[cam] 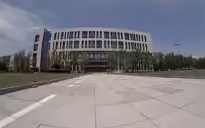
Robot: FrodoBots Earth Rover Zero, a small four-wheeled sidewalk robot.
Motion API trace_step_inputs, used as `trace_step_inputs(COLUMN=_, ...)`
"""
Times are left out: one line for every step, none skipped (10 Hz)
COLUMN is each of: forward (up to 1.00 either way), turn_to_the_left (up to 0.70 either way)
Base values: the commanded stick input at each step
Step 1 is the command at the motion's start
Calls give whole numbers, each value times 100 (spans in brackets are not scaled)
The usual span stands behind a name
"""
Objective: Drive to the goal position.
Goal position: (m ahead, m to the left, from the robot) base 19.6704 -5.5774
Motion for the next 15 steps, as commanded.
trace_step_inputs(forward=50, turn_to_the_left=1)
trace_step_inputs(forward=50, turn_to_the_left=1)
trace_step_inputs(forward=50, turn_to_the_left=1)
trace_step_inputs(forward=50, turn_to_the_left=1)
trace_step_inputs(forward=50, turn_to_the_left=1)
trace_step_inputs(forward=50, turn_to_the_left=1)
trace_step_inputs(forward=50, turn_to_the_left=1)
trace_step_inputs(forward=50, turn_to_the_left=1)
trace_step_inputs(forward=50, turn_to_the_left=1)
trace_step_inputs(forward=50, turn_to_the_left=1)
trace_step_inputs(forward=50, turn_to_the_left=1)
trace_step_inputs(forward=50, turn_to_the_left=1)
trace_step_inputs(forward=50, turn_to_the_left=1)
trace_step_inputs(forward=50, turn_to_the_left=1)
trace_step_inputs(forward=50, turn_to_the_left=1)
